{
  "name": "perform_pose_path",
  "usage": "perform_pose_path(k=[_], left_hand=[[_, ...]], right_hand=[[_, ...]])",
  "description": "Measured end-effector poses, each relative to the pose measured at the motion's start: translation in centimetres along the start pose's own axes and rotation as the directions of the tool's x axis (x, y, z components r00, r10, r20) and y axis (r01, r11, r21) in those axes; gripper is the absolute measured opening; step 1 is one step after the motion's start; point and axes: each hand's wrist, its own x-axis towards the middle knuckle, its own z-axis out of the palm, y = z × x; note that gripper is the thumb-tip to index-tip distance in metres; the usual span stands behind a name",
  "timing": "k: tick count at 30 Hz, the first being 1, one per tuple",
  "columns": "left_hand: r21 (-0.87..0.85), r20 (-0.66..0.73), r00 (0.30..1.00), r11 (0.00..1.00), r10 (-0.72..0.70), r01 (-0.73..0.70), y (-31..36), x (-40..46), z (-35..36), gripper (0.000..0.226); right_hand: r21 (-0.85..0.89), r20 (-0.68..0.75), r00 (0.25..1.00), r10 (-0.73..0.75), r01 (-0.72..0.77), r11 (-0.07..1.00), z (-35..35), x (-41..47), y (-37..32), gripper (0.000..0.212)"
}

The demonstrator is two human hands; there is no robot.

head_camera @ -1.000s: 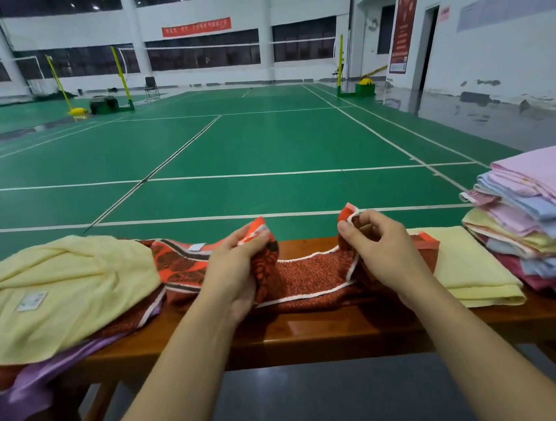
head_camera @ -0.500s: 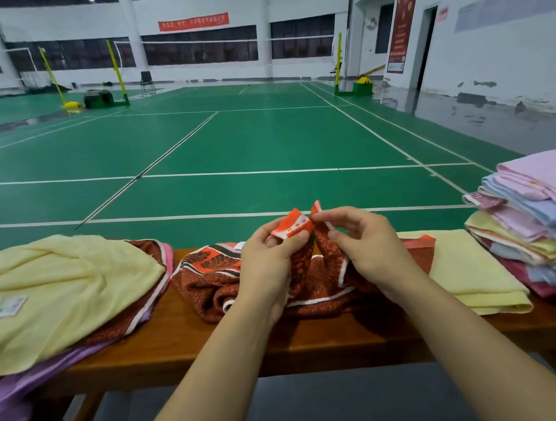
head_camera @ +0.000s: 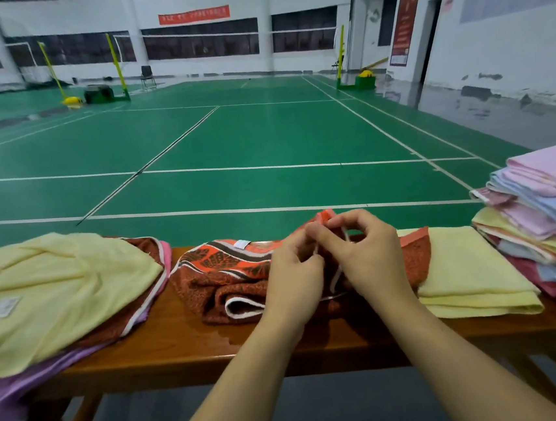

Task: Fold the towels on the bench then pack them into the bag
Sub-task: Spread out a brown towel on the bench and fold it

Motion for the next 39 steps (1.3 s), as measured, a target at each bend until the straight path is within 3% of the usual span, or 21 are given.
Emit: perform_pose_path(k=[3, 5, 7, 9, 11, 12, 14, 15, 16, 18, 20, 22, 24, 26, 28, 31, 33, 37, 39], left_hand=[[0.056, 0.279, 0.958, 0.997, -0.067, 0.053, 0.3, -0.9, 0.0, 0.066], [0.179, 0.344, 0.933, 0.983, -0.101, 0.041, 1.0, -0.5, -0.9, 0.063], [0.340, 0.198, 0.977, 0.940, -0.074, 0.002, 1.5, 1.4, -2.8, 0.048], [0.543, -0.083, 0.996, 0.839, 0.017, 0.031, 1.1, 4.9, -5.7, 0.039], [0.738, -0.251, 0.966, 0.658, 0.067, 0.146, -0.3, 8.5, -9.1, 0.026], [0.821, -0.275, 0.961, 0.525, 0.023, 0.222, -1.3, 9.9, -10.5, 0.025], [0.922, -0.305, 0.947, 0.218, -0.100, 0.320, -3.4, 11.5, -12.1, 0.044], [0.936, -0.324, 0.938, 0.106, -0.120, 0.337, -4.2, 11.9, -12.5, 0.052], [0.931, -0.348, 0.930, 0.070, -0.117, 0.358, -4.7, 12.2, -12.7, 0.058], [0.912, -0.373, 0.923, 0.144, -0.099, 0.384, -5.0, 12.8, -13.1, 0.059], [0.914, -0.326, 0.942, 0.229, -0.078, 0.335, -4.7, 12.9, -12.7, 0.041], [0.931, -0.212, 0.977, 0.300, -0.019, 0.208, -4.1, 12.9, -11.5, 0.025], [0.879, -0.099, 0.994, 0.472, 0.053, 0.062, -3.4, 13.2, -9.1, 0.018], [0.732, 0.067, 0.995, 0.674, 0.073, -0.099, -2.4, 13.6, -5.8, 0.017], [0.590, 0.267, 0.963, 0.784, 0.036, -0.193, -1.9, 13.9, -2.2, 0.022], [0.603, 0.459, 0.887, 0.752, -0.054, -0.266, -2.6, 14.5, 3.0, 0.021], [0.631, 0.501, 0.860, 0.720, -0.095, -0.288, -3.9, 15.1, 5.8, 0.016], [0.624, 0.542, 0.829, 0.728, -0.140, -0.285, -5.2, 16.1, 9.9, 0.010], [0.632, 0.545, 0.817, 0.733, -0.189, -0.252, -5.9, 16.8, 11.4, 0.013]], right_hand=[[0.047, -0.087, 0.987, 0.134, -0.131, 0.990, -1.0, 0.3, 0.7, 0.022], [-0.052, -0.060, 0.984, 0.168, -0.171, 0.984, -2.2, 0.5, 1.9, 0.016], [-0.144, 0.033, 0.977, 0.209, -0.203, 0.969, -3.5, 0.6, 2.5, 0.011], [-0.269, 0.093, 0.976, 0.198, -0.167, 0.949, -4.7, 0.5, 2.8, 0.009], [-0.356, 0.126, 0.975, 0.182, -0.127, 0.926, -5.8, 0.0, 2.9, 0.011], [-0.378, 0.139, 0.972, 0.190, -0.125, 0.917, -6.2, -0.2, 2.9, 0.010], [-0.419, 0.156, 0.962, 0.224, -0.141, 0.897, -6.8, -0.6, 3.1, 0.008], [-0.431, 0.164, 0.954, 0.252, -0.160, 0.888, -7.0, -0.7, 3.3, 0.010], [-0.418, 0.171, 0.941, 0.291, -0.198, 0.886, -7.3, -0.8, 3.4, 0.011], [-0.356, 0.187, 0.912, 0.365, -0.283, 0.891, -7.9, -0.9, 3.4, 0.009], [-0.357, 0.200, 0.894, 0.401, -0.315, 0.879, -8.2, -0.9, 3.6, 0.010], [-0.392, 0.220, 0.880, 0.421, -0.315, 0.864, -8.2, -1.1, 3.7, 0.009], [-0.421, 0.234, 0.871, 0.432, -0.310, 0.853, -8.3, -1.1, 3.5, 0.008], [-0.441, 0.261, 0.855, 0.449, -0.308, 0.843, -8.4, -1.0, 3.4, 0.008], [-0.440, 0.286, 0.835, 0.469, -0.321, 0.839, -8.6, -0.9, 3.3, 0.008], [-0.401, 0.298, 0.810, 0.505, -0.374, 0.836, -9.2, -0.7, 3.2, 0.005], [-0.406, 0.296, 0.806, 0.512, -0.379, 0.832, -9.8, -0.4, 3.1, 0.007], [-0.416, 0.284, 0.815, 0.505, -0.369, 0.831, -10.5, -0.4, 2.9, 0.036], [-0.398, 0.296, 0.805, 0.515, -0.386, 0.832, -10.8, -0.2, 3.1, 0.035]])
